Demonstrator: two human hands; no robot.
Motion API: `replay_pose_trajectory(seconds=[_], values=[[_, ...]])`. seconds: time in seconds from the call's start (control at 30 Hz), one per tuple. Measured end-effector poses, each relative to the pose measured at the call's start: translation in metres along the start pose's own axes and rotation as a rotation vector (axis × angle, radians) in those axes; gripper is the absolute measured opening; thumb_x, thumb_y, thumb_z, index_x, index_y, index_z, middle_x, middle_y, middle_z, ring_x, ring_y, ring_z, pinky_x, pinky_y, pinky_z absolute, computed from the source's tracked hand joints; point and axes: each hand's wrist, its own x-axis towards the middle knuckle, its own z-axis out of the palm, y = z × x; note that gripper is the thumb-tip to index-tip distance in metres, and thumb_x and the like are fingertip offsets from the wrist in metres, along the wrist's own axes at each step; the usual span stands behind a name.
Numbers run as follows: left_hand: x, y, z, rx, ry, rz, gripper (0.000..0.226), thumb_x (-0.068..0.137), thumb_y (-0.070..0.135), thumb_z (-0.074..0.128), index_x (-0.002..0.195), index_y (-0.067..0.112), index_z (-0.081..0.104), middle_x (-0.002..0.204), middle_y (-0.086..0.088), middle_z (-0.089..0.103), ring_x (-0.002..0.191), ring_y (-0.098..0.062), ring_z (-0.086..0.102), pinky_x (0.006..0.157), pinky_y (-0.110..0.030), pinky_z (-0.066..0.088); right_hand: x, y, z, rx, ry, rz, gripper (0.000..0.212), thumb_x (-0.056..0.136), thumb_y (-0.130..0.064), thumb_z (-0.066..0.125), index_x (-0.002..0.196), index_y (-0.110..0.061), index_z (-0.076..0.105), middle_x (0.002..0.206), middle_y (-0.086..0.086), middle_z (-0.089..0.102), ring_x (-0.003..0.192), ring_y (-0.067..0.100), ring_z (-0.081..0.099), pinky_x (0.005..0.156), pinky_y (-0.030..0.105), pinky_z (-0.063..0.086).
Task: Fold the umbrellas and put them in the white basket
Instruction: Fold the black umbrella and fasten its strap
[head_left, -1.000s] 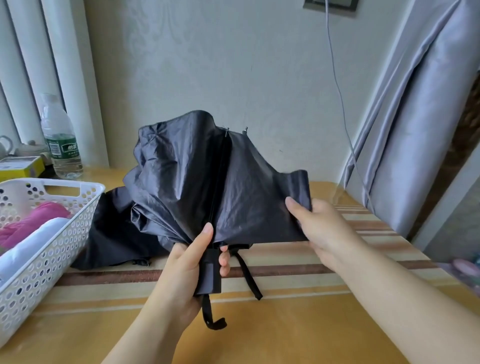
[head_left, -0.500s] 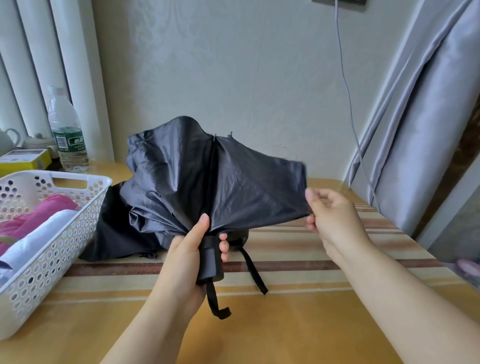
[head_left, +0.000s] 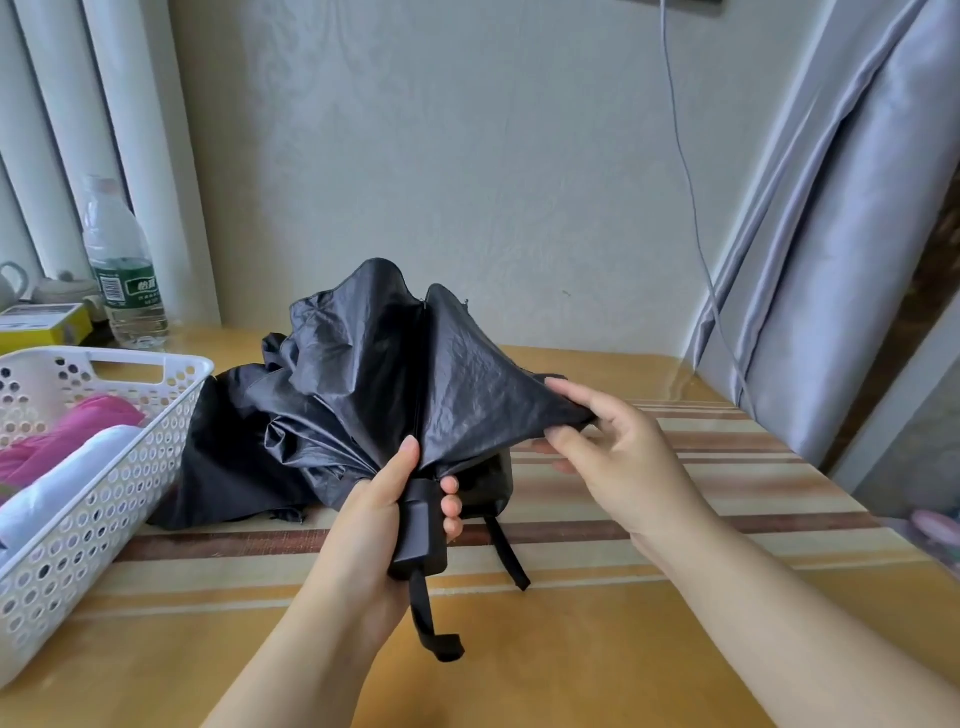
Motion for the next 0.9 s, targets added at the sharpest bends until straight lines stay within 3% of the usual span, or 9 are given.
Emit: replay_pose_trajectory(seconds=[0.13,0.23,0.37,0.43,0.5,0.57,0.67,0.77,0.9], values=[[-0.001,-0.001,0.000,0.048,0.015,0.027,0.023,0.091,0.030,0.055,0.087,0.008,0.059,0.064,-0.005,0.051,0.051,-0.014,0.045,0.042,-0.020,0.043,0.003,-0.004,0.004,0.275,-0.018,0.104,0.039,0.087,-0.002,0.062,0.115,-0.029,0.065,0.125,-0.002,0.061,0.090,0.008,0.070,0.089,0.034,0.056],[-0.001,-0.002,0.000,0.066,0.006,0.042,0.023,0.091,0.029,0.055,0.088,0.007,0.059,0.064,-0.006,0.051,0.050,-0.014,0.045,0.042,-0.020,0.042,0.004,-0.004,0.003,0.332,0.021,0.101,0.036,0.089,-0.001,0.059,0.108,-0.030,0.067,0.121,-0.001,0.062,0.091,0.013,0.070,0.081,0.030,0.058],[-0.002,-0.004,0.000,0.112,0.010,0.064,0.024,0.092,0.028,0.056,0.092,0.005,0.059,0.064,-0.007,0.052,0.051,-0.015,0.046,0.043,-0.021,0.042,0.007,-0.001,0.002,0.061,0.135,0.067,0.042,0.086,-0.008,0.065,0.117,-0.035,0.062,0.101,-0.023,0.061,0.090,0.014,0.069,0.083,0.033,0.058],[-0.003,-0.005,0.000,0.147,-0.003,0.077,0.025,0.091,0.028,0.056,0.091,0.004,0.060,0.064,-0.007,0.052,0.051,-0.015,0.045,0.043,-0.022,0.042,0.011,0.000,0.003,-0.053,0.152,0.091,0.052,0.083,-0.010,0.067,0.127,-0.033,0.056,0.113,-0.022,0.060,0.101,0.014,0.065,0.088,0.037,0.056],[-0.003,-0.006,0.001,0.160,-0.003,0.086,0.025,0.089,0.028,0.057,0.092,0.003,0.058,0.063,-0.007,0.052,0.051,-0.015,0.045,0.044,-0.023,0.042,0.014,-0.004,0.002,-0.095,0.189,0.096,0.051,0.082,-0.002,0.063,0.124,-0.029,0.057,0.121,-0.011,0.062,0.093,0.009,0.063,0.078,0.028,0.056],[-0.003,-0.007,0.001,0.139,0.017,0.093,0.024,0.090,0.026,0.057,0.098,0.003,0.053,0.063,-0.008,0.052,0.050,-0.016,0.045,0.044,-0.024,0.042,0.008,-0.017,-0.001,-0.084,0.285,-0.051,0.052,0.081,0.011,0.054,0.115,-0.028,0.060,0.119,-0.012,0.064,0.078,0.002,0.062,0.066,0.013,0.049],[-0.002,-0.005,0.001,0.110,0.041,0.106,0.022,0.093,0.025,0.056,0.100,0.006,0.051,0.063,-0.008,0.052,0.050,-0.017,0.046,0.042,-0.024,0.041,-0.001,-0.016,-0.001,0.005,0.349,-0.205,0.063,0.085,0.013,0.052,0.126,-0.034,0.051,0.123,-0.021,0.056,0.098,-0.015,0.058,0.080,0.008,0.048],[-0.003,-0.003,-0.001,0.105,0.027,0.122,0.022,0.093,0.026,0.056,0.099,0.005,0.052,0.064,-0.008,0.052,0.049,-0.016,0.046,0.041,-0.023,0.042,-0.006,-0.001,0.006,0.257,0.208,0.186,0.051,0.095,-0.013,0.059,0.139,-0.027,0.038,0.127,-0.007,0.058,0.083,-0.002,0.069,0.068,0.018,0.055],[-0.001,-0.004,-0.004,0.135,0.003,0.133,0.028,0.084,0.029,0.060,0.095,0.004,0.053,0.066,-0.010,0.050,0.050,-0.017,0.045,0.043,-0.024,0.043,-0.004,-0.006,0.002,0.790,-0.041,0.369,0.037,0.096,0.011,0.040,0.127,-0.004,0.052,0.115,0.012,0.068,0.098,0.024,0.070,0.086,0.036,0.057]])
